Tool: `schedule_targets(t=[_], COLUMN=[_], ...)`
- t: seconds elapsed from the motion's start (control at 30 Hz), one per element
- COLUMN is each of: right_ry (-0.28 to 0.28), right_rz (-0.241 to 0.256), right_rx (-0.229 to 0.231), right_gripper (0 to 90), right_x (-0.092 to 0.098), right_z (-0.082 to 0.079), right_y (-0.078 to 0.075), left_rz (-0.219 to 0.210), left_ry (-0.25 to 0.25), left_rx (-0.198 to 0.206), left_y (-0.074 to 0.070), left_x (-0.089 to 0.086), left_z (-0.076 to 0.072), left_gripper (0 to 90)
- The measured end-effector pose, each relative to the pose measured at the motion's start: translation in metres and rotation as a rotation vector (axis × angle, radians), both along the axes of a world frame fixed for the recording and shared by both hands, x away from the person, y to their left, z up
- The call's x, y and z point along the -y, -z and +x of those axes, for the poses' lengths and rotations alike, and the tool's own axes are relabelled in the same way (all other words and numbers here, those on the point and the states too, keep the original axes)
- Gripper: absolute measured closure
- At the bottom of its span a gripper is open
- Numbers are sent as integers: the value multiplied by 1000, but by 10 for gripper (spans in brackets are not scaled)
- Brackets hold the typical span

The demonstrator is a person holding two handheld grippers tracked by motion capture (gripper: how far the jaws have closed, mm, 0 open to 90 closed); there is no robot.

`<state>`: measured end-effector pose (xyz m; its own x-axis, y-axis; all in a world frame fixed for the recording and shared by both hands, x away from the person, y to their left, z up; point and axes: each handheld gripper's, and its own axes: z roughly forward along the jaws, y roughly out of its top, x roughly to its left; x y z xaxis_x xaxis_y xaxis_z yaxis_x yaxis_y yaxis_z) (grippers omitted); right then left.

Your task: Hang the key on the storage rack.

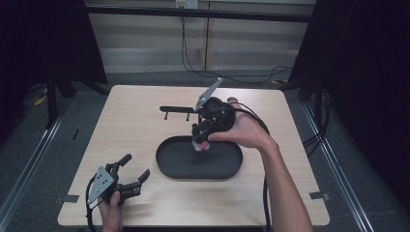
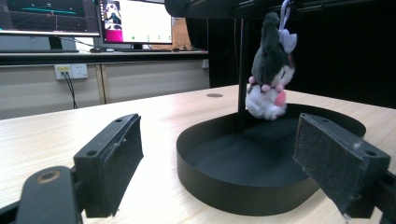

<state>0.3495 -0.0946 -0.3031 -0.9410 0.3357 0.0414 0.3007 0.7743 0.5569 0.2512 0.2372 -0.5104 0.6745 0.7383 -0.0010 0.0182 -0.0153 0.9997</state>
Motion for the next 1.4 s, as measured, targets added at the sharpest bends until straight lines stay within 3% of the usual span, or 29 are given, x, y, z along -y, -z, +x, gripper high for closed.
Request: schedule_targets(t=[0.3,0.37,0.43,0.57,0.77,0.93,1.0,1.1,1.2,1.27,1.4], right_ry=[12,21,30,65,165,259,281,366,505,582,677], right_rz=[118,158,190,245,342,383,410,431,427,482,545], right_rx=[21,43,105,110,161,194,224,280,404,494,571], right_gripper=[415,391,391,359,247,140,138,139,140,148,165], right_x=[13,16,20,27,44,58,63,70,76,80,82], right_z=[-20,-26,-33,-42,-58,-71,-77,-85,-95,-102,-108], right_y=[20,23,28,45,72,97,106,120,136,149,173], left_rz=[-4,0,1,0,-2,1,1,1,0,1,1], left_ry=[0,0,0,0,0,0,-1,-1,-1,-1,-2], left_rx=[-1,0,0,0,0,0,0,0,0,0,0], left_y=[0,0,0,0,0,0,0,0,0,0,0], left_x=[0,0,0,0,0,0,0,0,0,0,0], left_z=[0,0,0,0,0,0,0,0,0,0,0], left_gripper=[152,152,152,152,153,152,152,153,152,153,152])
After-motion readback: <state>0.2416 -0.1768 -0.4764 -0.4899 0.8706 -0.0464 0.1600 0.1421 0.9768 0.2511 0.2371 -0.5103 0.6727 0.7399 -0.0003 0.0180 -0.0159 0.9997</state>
